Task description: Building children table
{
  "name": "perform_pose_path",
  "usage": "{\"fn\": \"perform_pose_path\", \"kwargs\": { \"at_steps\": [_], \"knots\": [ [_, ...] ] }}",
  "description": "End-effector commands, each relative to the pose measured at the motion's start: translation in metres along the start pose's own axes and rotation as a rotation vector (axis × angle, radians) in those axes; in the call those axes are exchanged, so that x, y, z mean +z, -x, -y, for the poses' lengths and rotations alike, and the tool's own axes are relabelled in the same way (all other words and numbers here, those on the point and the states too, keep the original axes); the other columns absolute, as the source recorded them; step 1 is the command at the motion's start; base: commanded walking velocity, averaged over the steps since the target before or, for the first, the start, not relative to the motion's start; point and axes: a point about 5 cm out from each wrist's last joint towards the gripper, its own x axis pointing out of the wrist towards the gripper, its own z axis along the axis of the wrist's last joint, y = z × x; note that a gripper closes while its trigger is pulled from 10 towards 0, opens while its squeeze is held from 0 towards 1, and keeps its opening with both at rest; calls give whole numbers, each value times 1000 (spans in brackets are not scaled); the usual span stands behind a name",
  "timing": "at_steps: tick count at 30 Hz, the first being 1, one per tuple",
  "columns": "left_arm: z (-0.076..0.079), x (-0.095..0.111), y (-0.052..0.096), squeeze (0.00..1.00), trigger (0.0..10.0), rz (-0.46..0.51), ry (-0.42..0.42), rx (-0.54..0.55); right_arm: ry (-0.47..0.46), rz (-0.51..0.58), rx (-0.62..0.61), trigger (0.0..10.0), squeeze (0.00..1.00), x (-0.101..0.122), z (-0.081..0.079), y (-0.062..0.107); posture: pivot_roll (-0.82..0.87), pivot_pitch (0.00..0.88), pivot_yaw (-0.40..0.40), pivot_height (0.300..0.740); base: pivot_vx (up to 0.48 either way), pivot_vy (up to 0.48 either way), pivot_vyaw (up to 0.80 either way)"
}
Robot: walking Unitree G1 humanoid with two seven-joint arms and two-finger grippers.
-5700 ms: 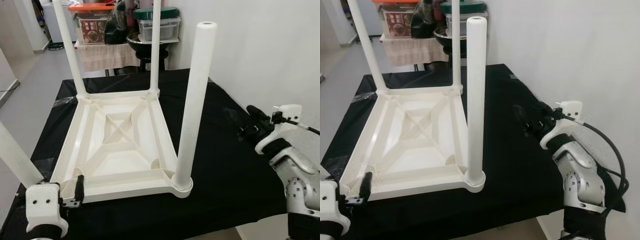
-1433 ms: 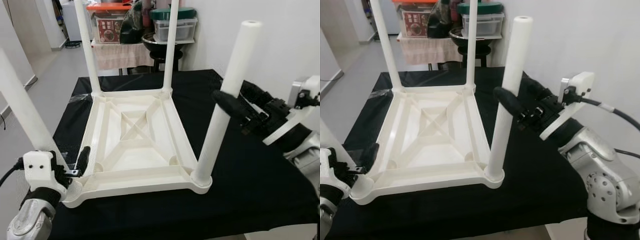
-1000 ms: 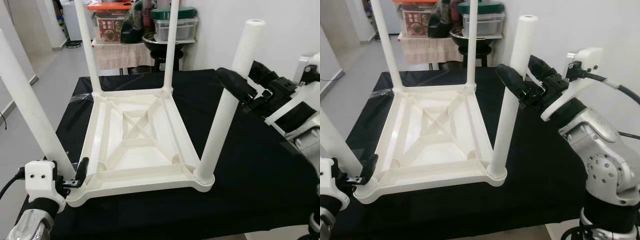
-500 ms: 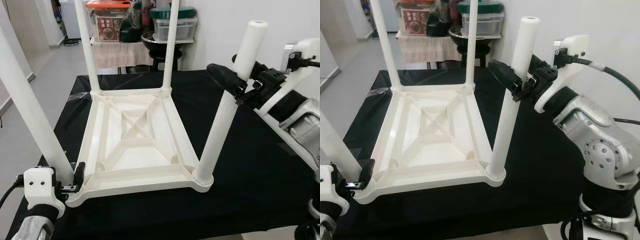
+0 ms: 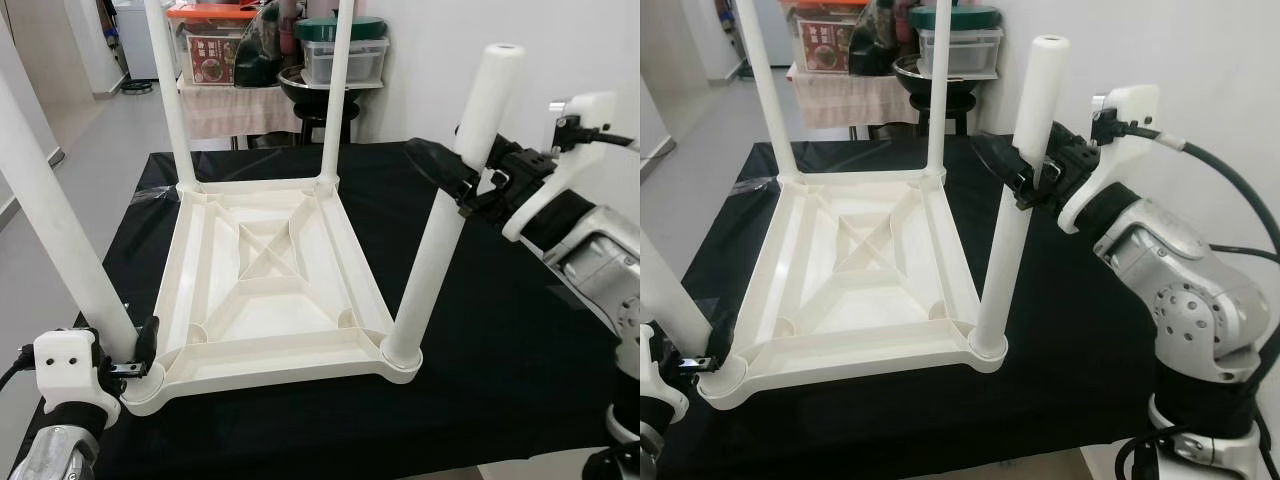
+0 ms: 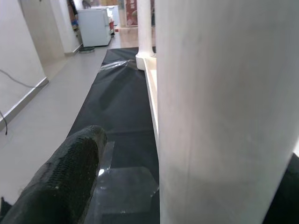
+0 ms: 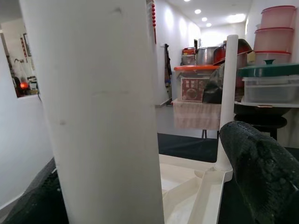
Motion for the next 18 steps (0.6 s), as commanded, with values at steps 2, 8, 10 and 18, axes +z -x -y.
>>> {"fn": "perform_pose_path", "kwargs": {
  "at_steps": [2,8,10,18],
  "knots": [
    [-6,-3,-1,0,10000,0,-18,20,16,-8,-13,10000,0,2,3,2,-24,0,-33,740,0,0,0],
    [-3,-4,-3,0,10000,-6,-16,12,33,-10,-2,10000,0,4,0,1,-32,0,-28,740,0,0,0],
    [2,-11,-6,0,10000,-21,-23,-9,44,-9,10,10000,0,7,-2,-3,-47,0,-38,740,0,0,0],
    [21,-32,-26,0,10000,-64,-45,-86,66,-7,48,10000,0,17,-9,-13,-81,16,-31,740,0,0,0]
  ]
}}
